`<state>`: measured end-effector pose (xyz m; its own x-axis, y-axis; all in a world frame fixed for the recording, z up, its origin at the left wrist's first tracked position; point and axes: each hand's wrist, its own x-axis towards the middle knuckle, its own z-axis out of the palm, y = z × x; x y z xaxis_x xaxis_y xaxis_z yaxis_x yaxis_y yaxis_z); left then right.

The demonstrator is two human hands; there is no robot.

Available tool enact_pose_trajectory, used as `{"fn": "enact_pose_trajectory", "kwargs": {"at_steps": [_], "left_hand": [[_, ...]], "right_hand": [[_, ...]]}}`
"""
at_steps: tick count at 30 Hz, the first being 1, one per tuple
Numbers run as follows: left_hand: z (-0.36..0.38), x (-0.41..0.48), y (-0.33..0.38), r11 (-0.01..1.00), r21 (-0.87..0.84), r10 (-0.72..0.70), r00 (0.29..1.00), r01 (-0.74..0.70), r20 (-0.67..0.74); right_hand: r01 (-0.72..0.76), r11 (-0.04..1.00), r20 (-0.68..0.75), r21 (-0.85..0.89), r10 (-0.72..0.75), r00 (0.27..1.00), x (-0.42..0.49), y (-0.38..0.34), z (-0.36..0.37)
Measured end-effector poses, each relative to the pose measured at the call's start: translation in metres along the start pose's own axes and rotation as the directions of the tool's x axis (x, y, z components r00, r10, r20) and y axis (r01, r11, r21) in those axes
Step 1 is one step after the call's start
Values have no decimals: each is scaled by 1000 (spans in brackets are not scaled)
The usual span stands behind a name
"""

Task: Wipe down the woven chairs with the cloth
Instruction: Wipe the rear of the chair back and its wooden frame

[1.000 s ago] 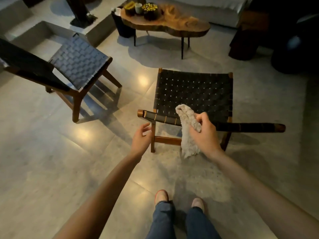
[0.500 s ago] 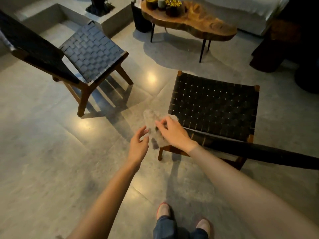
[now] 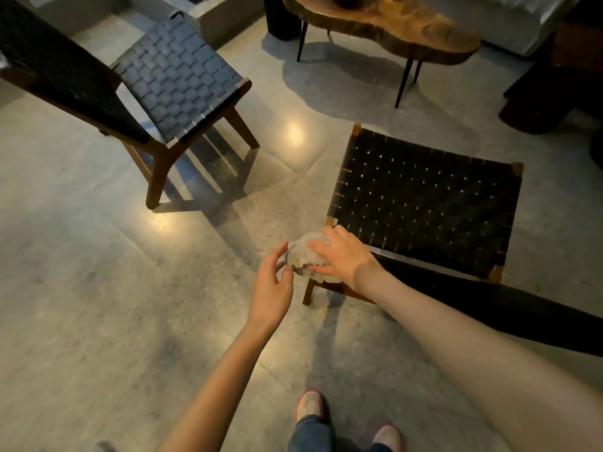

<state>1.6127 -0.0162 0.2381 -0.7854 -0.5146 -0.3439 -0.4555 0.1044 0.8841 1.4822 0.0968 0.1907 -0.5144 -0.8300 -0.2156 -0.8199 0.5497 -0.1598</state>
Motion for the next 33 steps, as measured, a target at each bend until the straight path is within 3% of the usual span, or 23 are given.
{"fn": "enact_pose_trajectory", "kwargs": {"at_steps": [4, 11, 14, 17, 20, 24, 28, 33], "left_hand": [[3, 1, -4, 1000, 21, 6, 1000, -6, 5], [5, -3, 0, 957, 210, 173, 976, -199, 133], [10, -5, 2, 899, 318, 216, 937, -301, 276], [17, -5, 4, 814, 425, 246, 897, -397, 368], [23, -5, 1, 719, 523, 266, 876, -458, 402], [25, -4, -10, 541, 665, 275, 856, -515, 438], [23, -5, -11, 527, 670, 283, 851, -523, 442], [17, 0, -9, 546, 650, 266, 846, -528, 463]], "right_hand": [[-192, 980, -290, -42, 172, 941, -6, -19, 11], [-355, 930, -390, -92, 295, 872, -21, -30, -1], [-360, 922, -374, -141, 287, 882, -34, -26, -7], [-367, 927, -328, -74, 325, 887, -52, -17, -8], [-419, 907, -208, -38, 403, 891, -69, -7, -6], [-494, 862, -40, -116, 493, 869, -94, 12, -8], [-510, 846, 53, -157, 523, 851, -124, 27, -11], [-383, 911, 104, 150, 371, 923, -88, 1, -19]]}}
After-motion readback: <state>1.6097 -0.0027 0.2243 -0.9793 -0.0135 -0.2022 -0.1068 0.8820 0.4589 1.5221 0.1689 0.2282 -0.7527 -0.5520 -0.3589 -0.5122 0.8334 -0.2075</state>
